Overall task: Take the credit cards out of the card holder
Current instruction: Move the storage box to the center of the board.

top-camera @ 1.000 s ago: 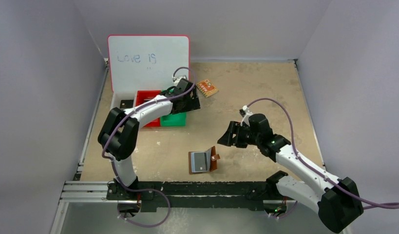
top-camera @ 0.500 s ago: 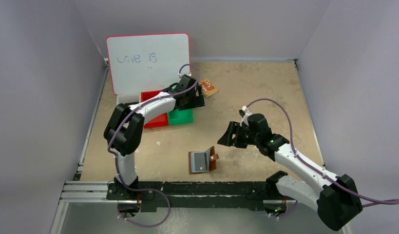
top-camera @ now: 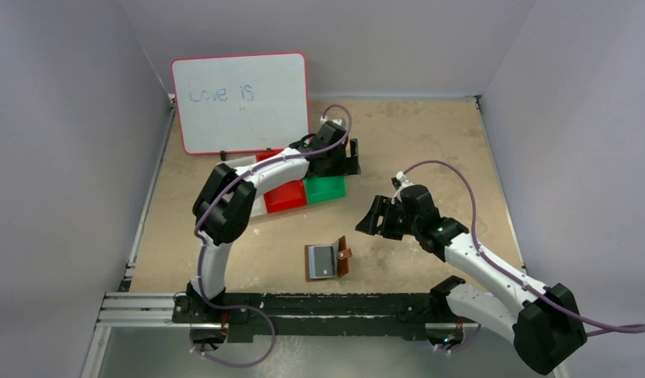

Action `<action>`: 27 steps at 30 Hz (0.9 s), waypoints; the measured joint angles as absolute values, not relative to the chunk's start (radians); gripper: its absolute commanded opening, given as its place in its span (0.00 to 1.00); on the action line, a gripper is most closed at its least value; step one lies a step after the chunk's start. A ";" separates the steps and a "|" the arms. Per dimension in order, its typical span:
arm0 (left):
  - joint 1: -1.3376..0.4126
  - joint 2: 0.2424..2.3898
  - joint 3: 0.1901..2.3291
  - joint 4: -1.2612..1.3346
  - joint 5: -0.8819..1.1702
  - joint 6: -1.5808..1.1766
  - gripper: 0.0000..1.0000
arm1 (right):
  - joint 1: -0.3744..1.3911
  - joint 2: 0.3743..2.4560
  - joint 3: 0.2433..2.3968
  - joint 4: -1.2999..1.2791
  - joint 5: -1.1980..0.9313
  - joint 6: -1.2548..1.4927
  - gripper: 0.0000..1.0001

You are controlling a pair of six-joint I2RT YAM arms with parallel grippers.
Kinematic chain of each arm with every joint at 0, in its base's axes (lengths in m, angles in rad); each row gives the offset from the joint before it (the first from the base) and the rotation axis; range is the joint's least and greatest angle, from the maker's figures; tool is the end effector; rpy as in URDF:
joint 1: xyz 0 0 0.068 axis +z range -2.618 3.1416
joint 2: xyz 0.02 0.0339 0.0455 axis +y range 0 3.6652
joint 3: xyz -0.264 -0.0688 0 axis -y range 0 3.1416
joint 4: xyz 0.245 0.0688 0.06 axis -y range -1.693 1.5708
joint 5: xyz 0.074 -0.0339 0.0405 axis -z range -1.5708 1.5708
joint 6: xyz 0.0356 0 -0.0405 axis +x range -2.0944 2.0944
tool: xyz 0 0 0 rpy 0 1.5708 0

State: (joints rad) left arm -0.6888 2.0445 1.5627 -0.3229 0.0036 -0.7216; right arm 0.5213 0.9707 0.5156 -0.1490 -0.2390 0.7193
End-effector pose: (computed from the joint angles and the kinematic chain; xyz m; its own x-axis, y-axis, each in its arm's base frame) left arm 0.3561 -0.2933 0.2091 -0.8388 -0.1651 -0.5188 0.1111 0.8810 -0.4600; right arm 0.1751 0.1103 0.2159 -0.8007 0.2784 -0.5305 -0.1665 0.7472 0.6434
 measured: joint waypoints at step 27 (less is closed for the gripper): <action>-0.760 1.645 1.509 -0.446 -0.208 -0.723 0.88 | 0.533 0.805 0.519 -0.163 -0.316 0.758 0.75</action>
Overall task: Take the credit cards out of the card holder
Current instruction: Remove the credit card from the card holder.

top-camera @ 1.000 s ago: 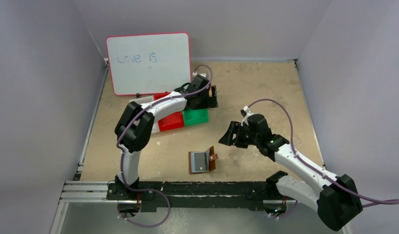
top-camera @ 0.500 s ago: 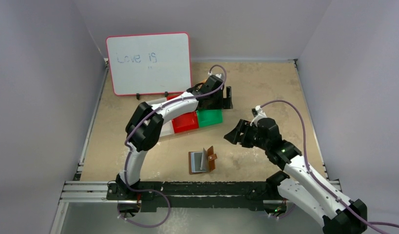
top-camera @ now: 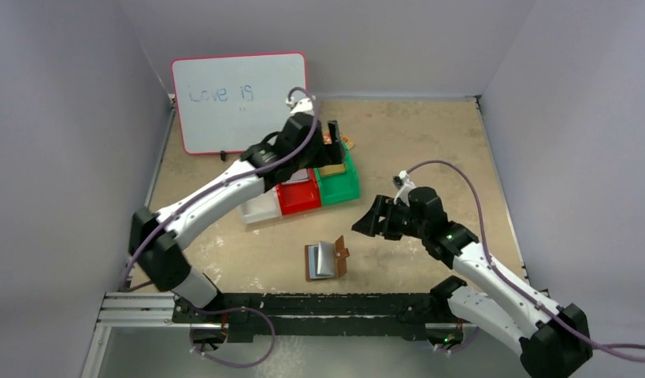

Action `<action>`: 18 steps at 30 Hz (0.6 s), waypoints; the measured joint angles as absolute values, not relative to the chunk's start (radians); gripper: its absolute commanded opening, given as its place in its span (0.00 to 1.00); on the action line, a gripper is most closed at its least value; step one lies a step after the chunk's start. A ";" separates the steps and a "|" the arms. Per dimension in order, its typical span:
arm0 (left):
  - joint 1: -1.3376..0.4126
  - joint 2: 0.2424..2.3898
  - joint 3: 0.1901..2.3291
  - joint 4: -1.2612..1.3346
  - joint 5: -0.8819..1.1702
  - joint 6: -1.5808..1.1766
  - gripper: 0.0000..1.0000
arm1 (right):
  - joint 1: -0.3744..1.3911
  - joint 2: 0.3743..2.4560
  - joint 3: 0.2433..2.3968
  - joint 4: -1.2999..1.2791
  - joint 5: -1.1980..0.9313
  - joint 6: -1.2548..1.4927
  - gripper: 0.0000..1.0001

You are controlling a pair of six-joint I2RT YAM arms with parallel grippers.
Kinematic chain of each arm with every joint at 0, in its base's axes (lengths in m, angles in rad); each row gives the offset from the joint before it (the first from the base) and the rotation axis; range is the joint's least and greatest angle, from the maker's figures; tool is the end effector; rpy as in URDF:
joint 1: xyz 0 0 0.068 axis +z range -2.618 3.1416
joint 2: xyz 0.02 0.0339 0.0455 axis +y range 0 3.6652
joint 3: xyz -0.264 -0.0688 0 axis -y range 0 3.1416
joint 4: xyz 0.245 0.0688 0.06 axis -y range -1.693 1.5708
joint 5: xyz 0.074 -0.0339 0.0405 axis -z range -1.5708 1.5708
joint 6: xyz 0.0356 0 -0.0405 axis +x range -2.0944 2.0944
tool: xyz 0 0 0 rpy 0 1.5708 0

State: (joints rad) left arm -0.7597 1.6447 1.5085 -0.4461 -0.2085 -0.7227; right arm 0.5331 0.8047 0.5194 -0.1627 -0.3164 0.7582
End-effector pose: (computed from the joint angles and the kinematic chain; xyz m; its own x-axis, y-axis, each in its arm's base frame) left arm 0.2815 -0.2572 0.3431 -0.6618 -0.2638 -0.7017 0.1476 0.8718 -0.4670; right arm 0.1547 0.1041 0.2457 -0.7691 0.3050 -0.5617 -0.2695 0.6422 0.7176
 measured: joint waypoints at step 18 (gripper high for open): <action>-0.762 1.021 0.711 -0.462 -0.157 -0.946 0.86 | 0.734 1.221 0.553 -0.051 -0.216 0.811 0.41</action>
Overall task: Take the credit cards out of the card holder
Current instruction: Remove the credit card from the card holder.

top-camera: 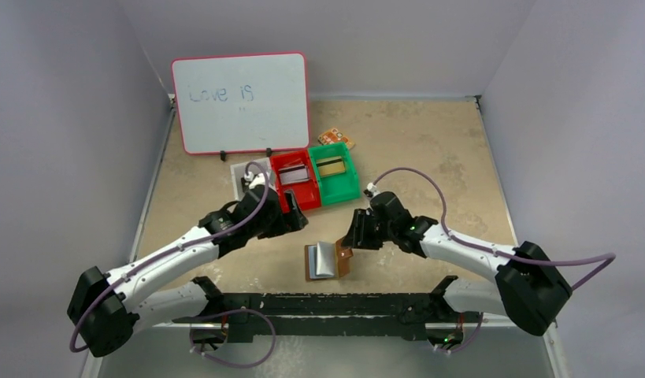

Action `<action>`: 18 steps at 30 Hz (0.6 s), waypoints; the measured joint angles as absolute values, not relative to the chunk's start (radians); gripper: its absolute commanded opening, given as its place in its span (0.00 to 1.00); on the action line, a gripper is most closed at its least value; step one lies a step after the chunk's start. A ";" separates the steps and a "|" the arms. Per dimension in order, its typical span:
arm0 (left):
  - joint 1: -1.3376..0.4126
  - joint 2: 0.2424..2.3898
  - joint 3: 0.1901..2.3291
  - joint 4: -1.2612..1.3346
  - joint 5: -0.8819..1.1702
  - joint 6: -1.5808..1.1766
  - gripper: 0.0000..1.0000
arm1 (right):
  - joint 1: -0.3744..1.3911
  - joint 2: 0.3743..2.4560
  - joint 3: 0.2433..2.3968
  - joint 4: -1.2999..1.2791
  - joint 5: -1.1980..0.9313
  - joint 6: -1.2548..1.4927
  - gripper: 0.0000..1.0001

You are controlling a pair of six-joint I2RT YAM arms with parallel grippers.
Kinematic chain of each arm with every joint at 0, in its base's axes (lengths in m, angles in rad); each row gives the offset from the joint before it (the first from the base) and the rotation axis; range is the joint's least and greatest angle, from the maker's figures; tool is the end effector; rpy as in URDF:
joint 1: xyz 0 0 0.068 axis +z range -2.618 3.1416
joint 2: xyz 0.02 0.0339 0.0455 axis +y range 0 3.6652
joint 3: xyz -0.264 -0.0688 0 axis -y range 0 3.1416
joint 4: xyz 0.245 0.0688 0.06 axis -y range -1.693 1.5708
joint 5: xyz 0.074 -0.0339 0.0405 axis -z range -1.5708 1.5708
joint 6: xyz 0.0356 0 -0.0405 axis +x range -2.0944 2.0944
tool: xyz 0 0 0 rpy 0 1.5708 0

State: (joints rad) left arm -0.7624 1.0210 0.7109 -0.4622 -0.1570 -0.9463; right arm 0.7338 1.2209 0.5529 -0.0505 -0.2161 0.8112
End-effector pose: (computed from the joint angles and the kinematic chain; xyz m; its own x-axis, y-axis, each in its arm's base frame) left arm 0.1571 -0.1423 0.2448 -0.7828 -0.3604 -0.5073 -0.0579 0.8538 -0.5173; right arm 0.1738 0.1670 0.1853 -0.8979 0.1440 -0.4160 -0.1785 0.7447 0.6431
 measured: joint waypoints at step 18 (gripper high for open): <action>-0.946 1.342 0.670 -0.095 -0.004 -1.037 0.78 | 0.693 1.213 0.336 0.200 -0.244 0.915 0.34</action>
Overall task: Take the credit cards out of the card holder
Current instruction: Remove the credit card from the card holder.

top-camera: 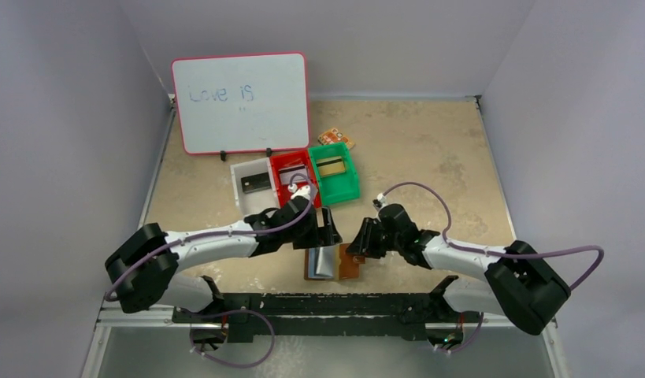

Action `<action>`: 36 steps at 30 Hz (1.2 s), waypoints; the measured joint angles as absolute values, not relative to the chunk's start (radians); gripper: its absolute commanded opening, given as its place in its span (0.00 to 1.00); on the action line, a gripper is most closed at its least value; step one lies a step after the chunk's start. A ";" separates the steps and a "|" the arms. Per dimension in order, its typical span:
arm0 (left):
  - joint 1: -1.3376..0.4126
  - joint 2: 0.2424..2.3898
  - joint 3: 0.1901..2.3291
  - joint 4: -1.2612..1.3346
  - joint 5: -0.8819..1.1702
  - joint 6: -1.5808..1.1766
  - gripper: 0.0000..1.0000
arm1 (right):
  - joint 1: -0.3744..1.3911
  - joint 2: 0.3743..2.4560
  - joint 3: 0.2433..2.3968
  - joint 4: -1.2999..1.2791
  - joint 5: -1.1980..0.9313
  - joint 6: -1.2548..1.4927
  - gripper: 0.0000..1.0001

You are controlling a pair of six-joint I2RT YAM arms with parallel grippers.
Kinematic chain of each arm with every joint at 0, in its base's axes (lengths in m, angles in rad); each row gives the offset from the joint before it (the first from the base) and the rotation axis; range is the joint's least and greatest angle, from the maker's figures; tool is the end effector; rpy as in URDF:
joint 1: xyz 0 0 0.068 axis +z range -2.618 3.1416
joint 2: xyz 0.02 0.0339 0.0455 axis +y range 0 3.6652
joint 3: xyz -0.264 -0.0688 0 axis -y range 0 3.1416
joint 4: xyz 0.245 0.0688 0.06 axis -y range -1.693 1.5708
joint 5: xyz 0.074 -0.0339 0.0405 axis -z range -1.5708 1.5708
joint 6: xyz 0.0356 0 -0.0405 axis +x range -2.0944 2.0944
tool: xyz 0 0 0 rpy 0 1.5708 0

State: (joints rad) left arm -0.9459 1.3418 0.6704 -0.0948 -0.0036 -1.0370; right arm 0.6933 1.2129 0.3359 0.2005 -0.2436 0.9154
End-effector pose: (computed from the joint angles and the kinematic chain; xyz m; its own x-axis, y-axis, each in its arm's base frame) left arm 0.1570 -0.2174 0.1892 -0.9033 -0.2193 -0.3688 0.0627 0.7829 -0.6190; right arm 0.1598 0.1440 0.1428 -0.8999 0.2526 -0.3555 -0.0844 0.6989 0.7102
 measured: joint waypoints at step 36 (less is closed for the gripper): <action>-1.162 1.574 0.673 0.234 -0.092 -1.265 0.36 | 0.686 0.496 0.260 -0.199 -0.042 1.146 0.26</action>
